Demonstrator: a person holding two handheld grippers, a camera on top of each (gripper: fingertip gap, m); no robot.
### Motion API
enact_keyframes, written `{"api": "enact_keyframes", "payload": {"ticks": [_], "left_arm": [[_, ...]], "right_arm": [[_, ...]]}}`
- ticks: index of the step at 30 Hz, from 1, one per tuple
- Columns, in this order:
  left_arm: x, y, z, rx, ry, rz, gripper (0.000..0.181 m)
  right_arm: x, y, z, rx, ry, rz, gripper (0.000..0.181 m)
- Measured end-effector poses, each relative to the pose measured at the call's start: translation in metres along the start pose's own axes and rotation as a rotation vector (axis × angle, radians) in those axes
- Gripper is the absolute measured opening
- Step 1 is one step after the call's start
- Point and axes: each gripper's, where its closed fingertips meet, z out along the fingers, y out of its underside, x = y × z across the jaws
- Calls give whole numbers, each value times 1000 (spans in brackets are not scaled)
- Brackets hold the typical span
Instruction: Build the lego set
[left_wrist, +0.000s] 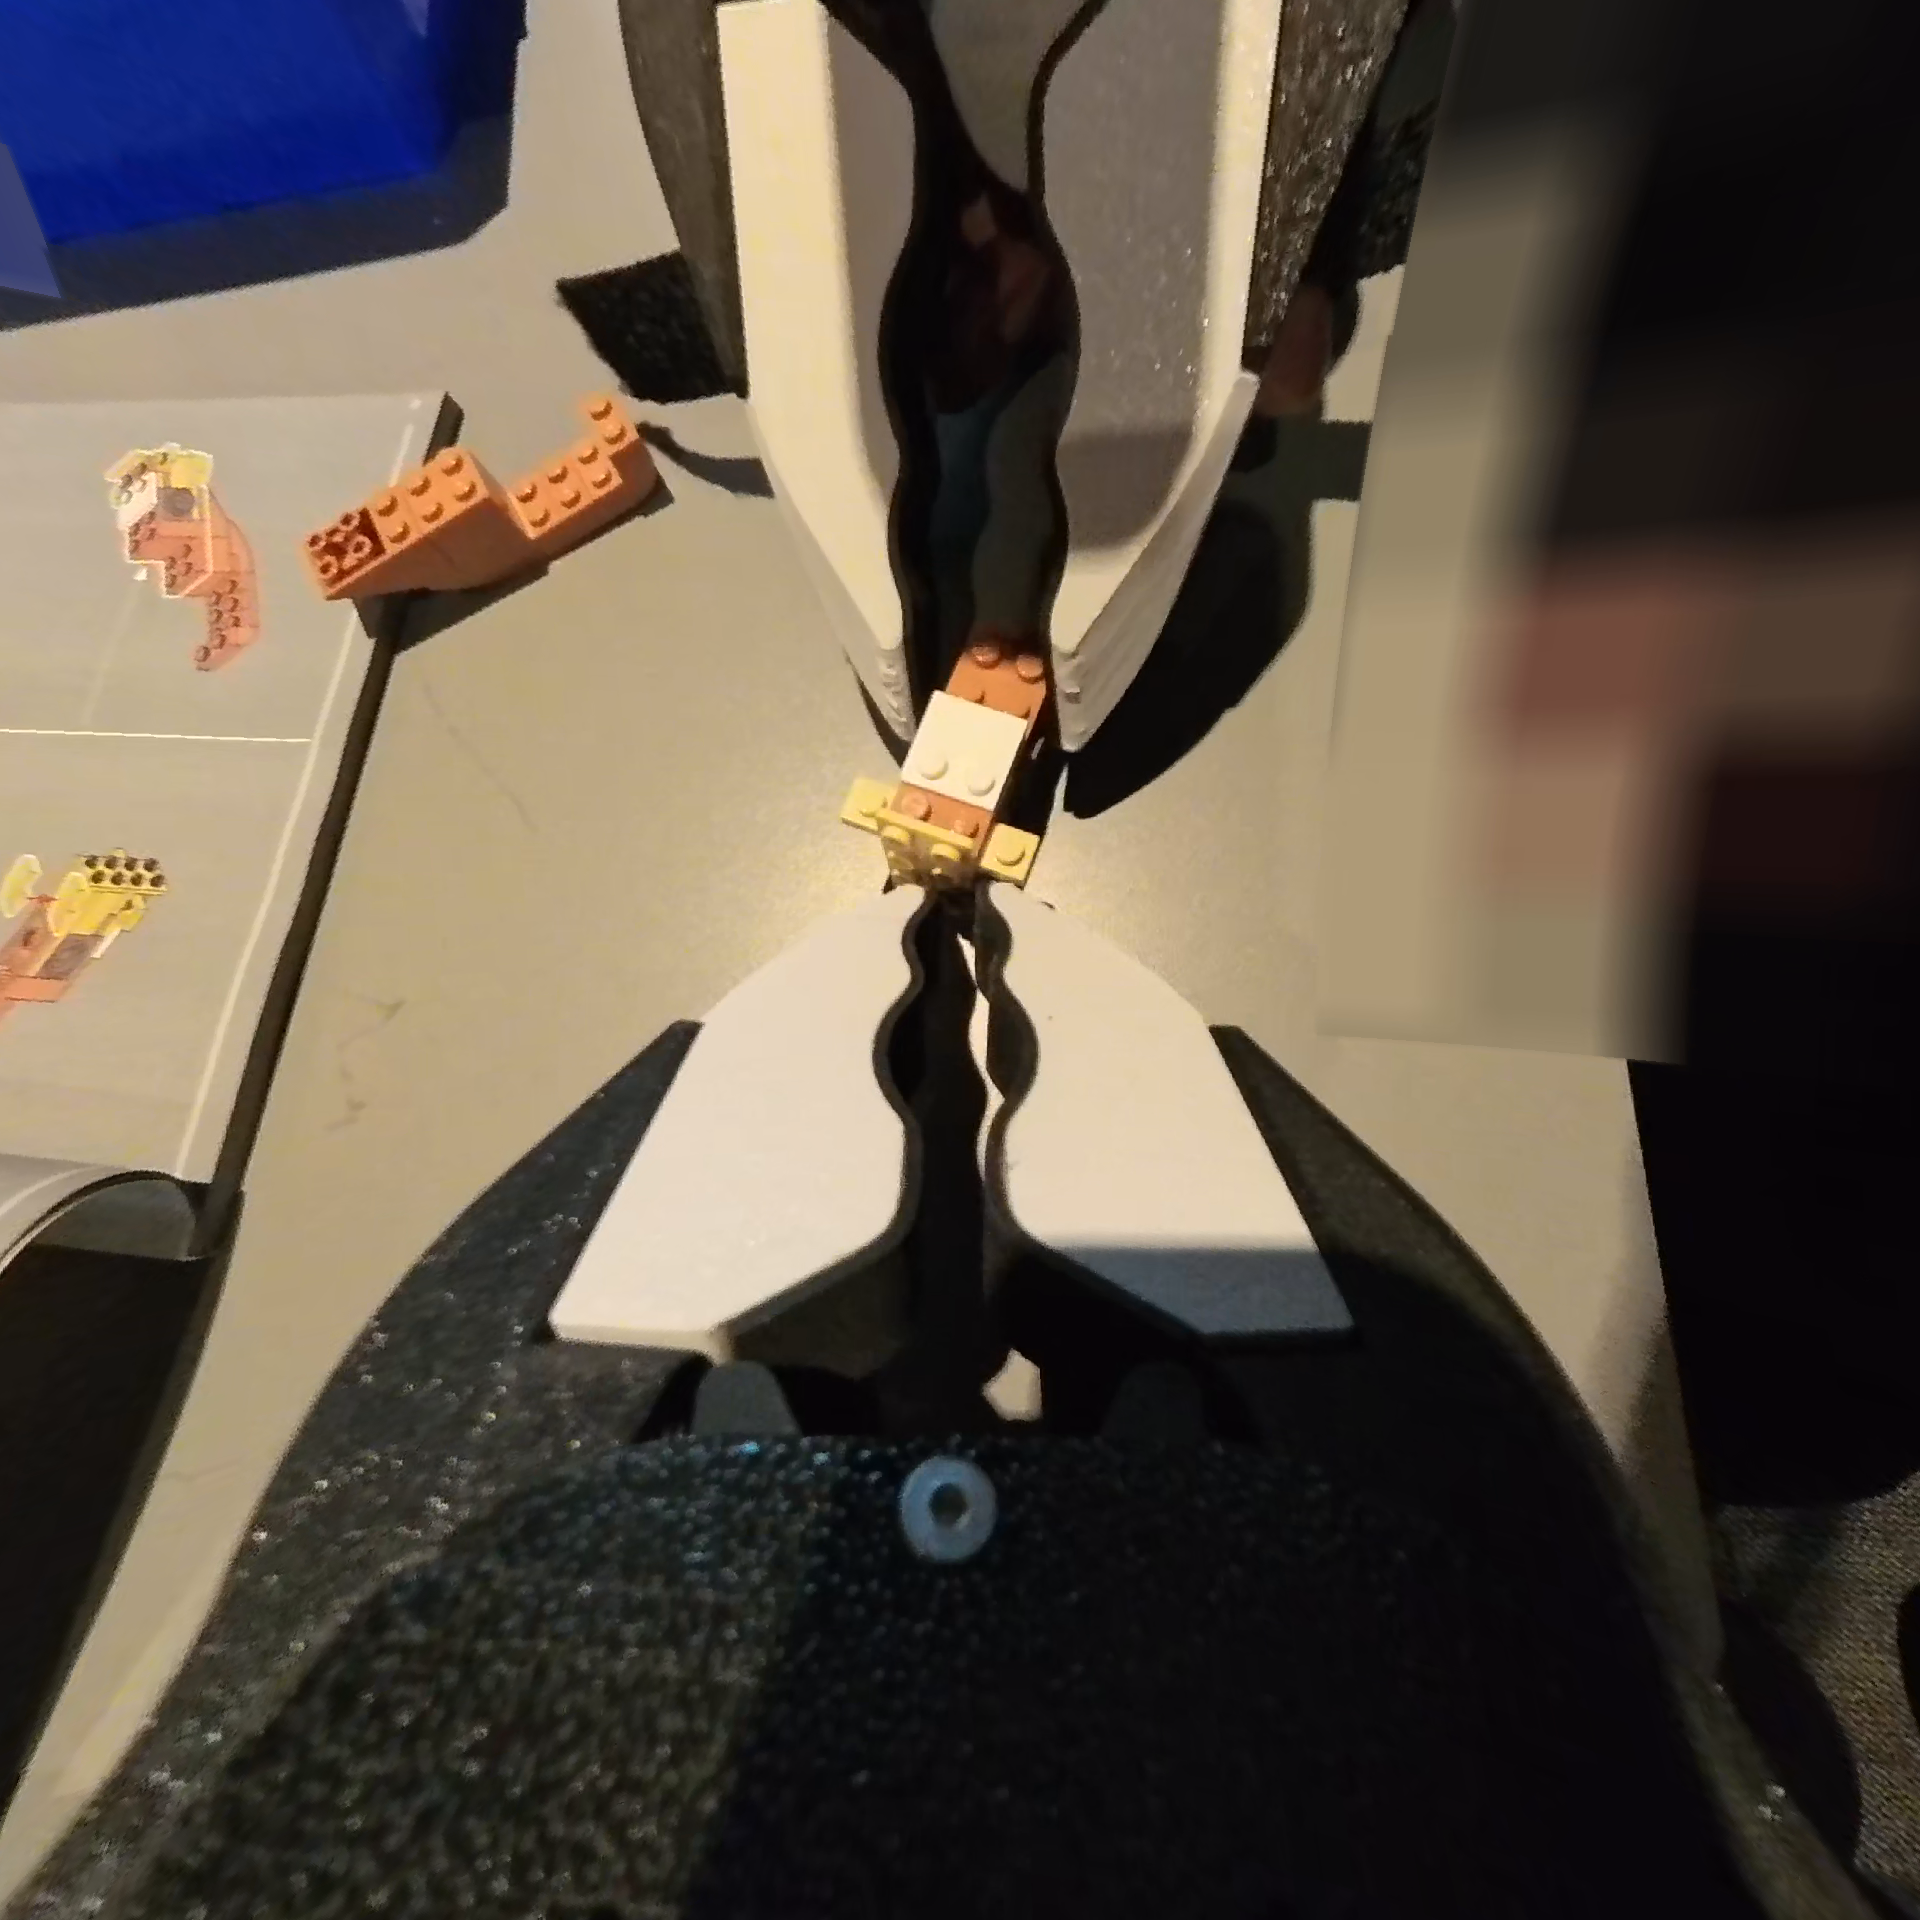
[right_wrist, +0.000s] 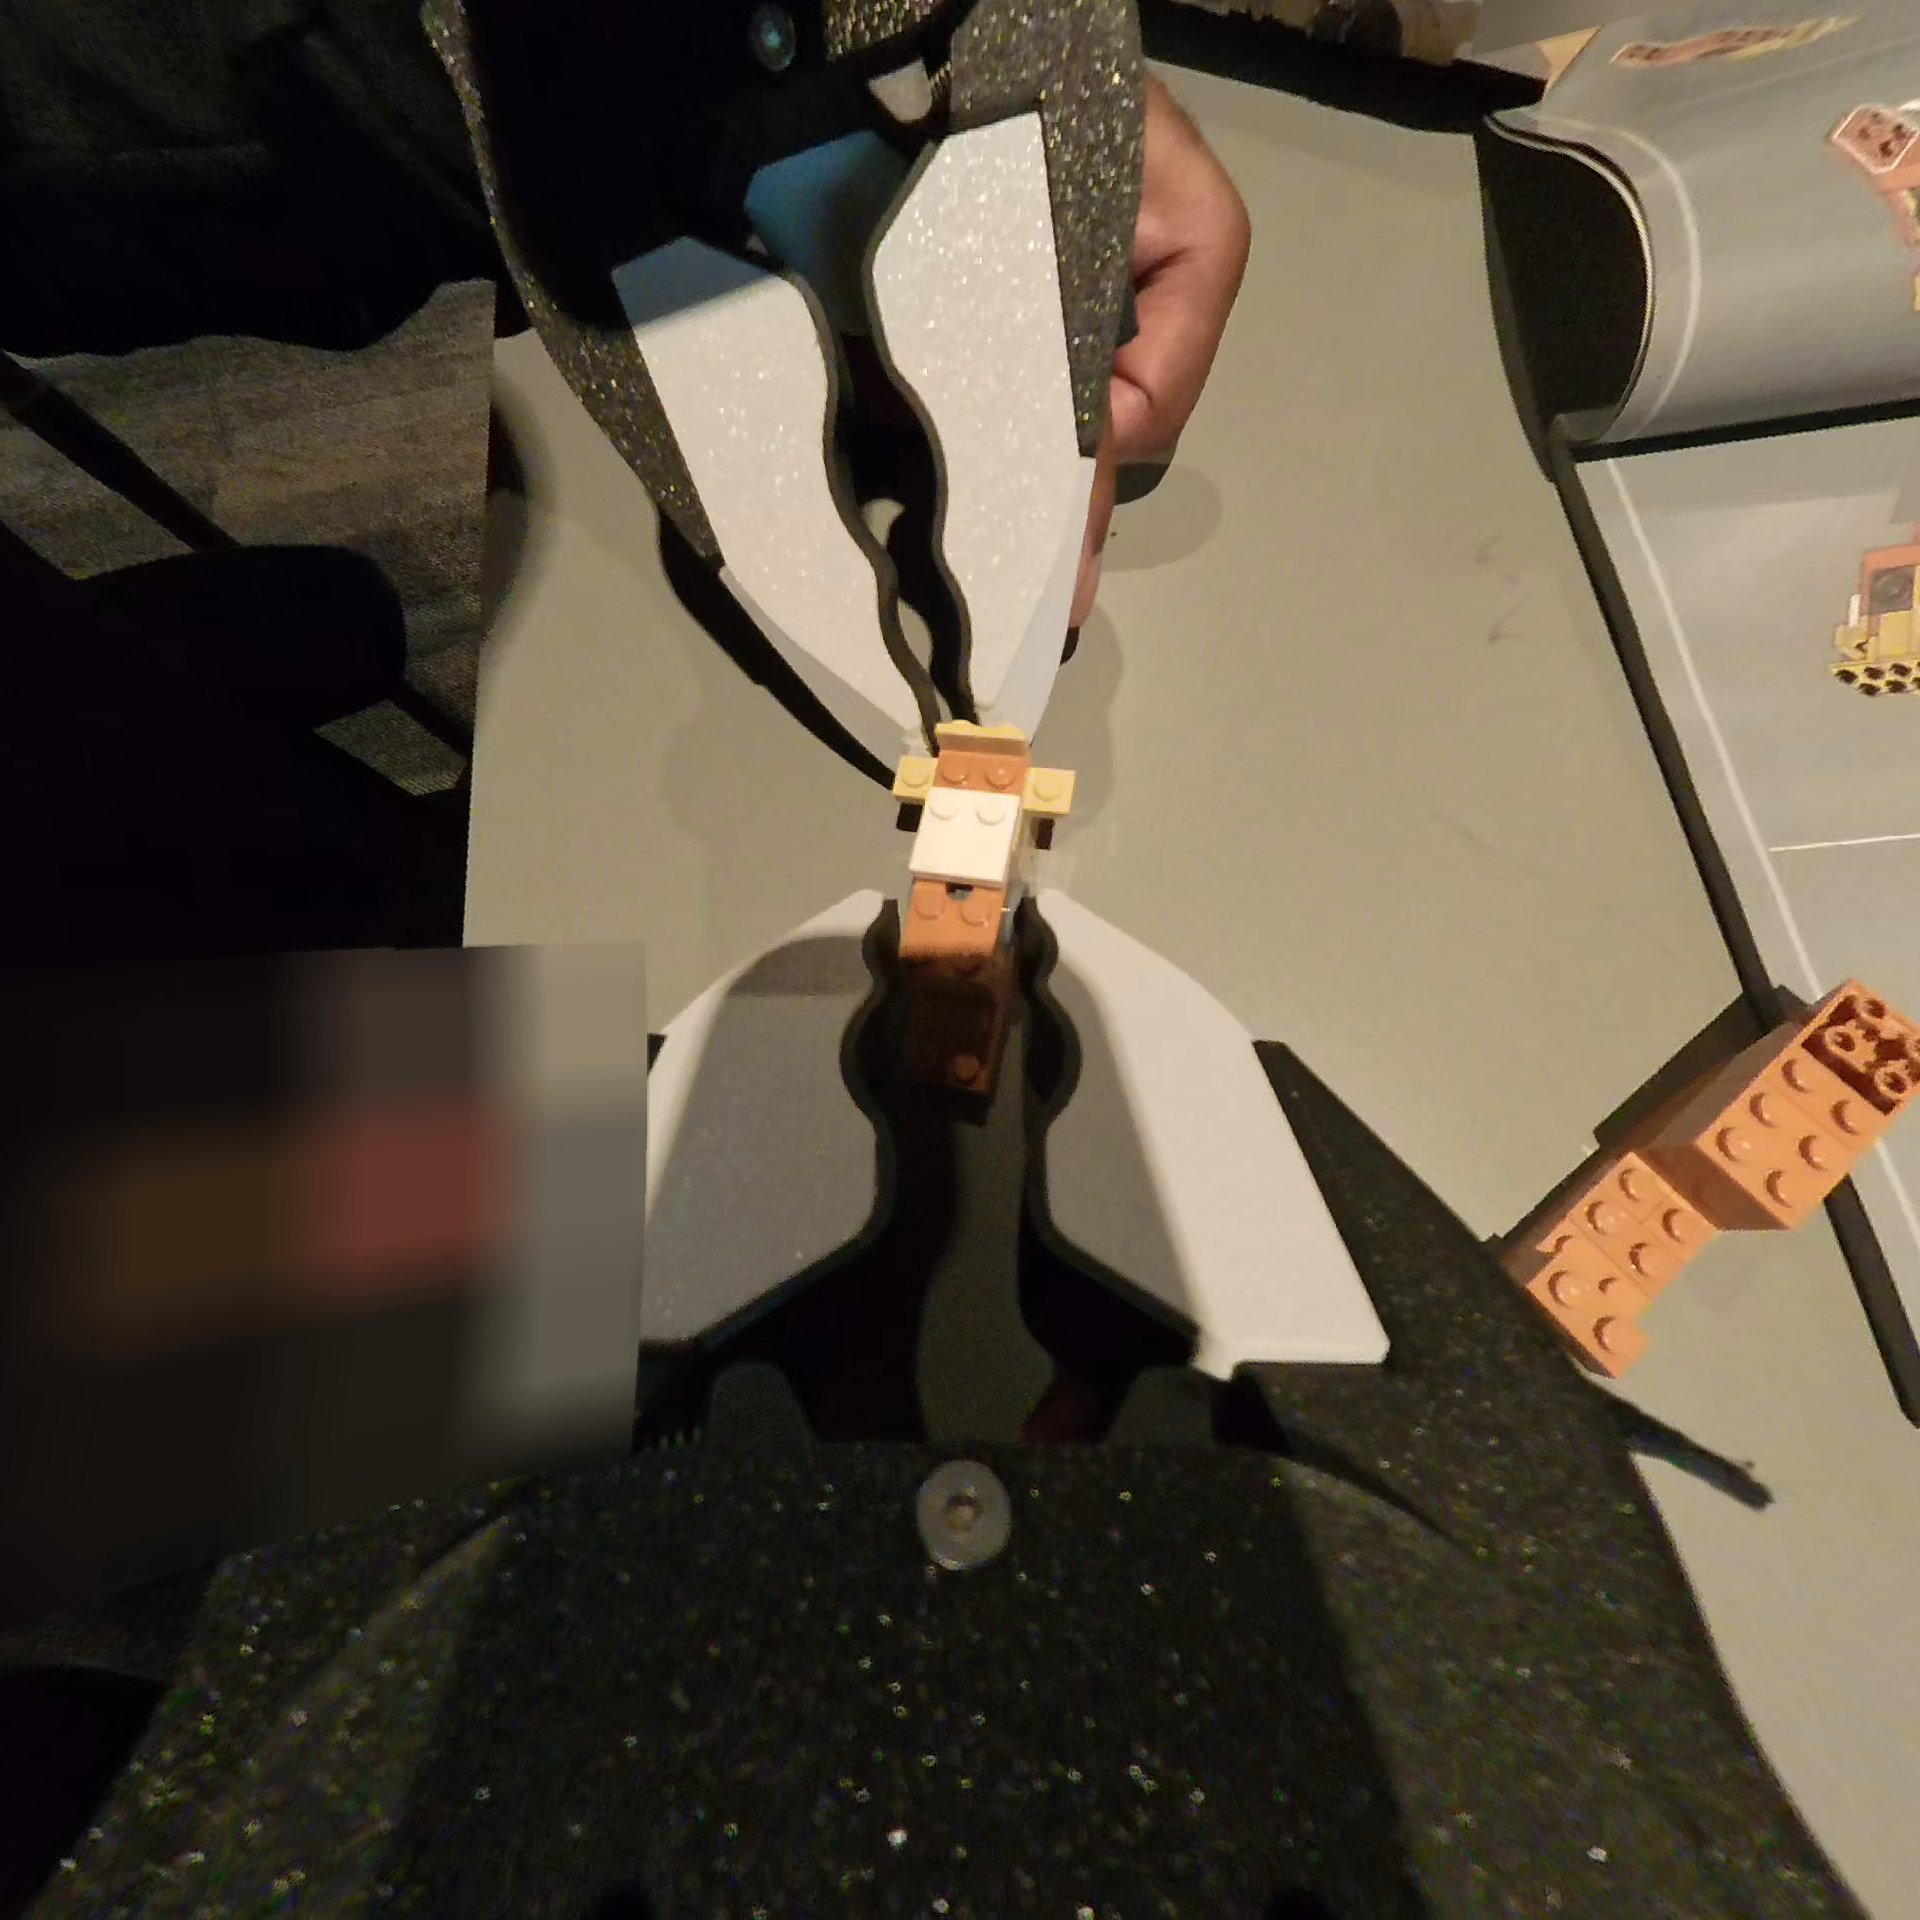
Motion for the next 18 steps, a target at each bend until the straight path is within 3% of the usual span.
{"api": "enact_keyframes", "payload": {"ticks": [18], "left_arm": [[-2, 1, -2, 2, -21, -3, 9]], "right_arm": [[2, 2, 2, -24, 23, -18, 22]]}}
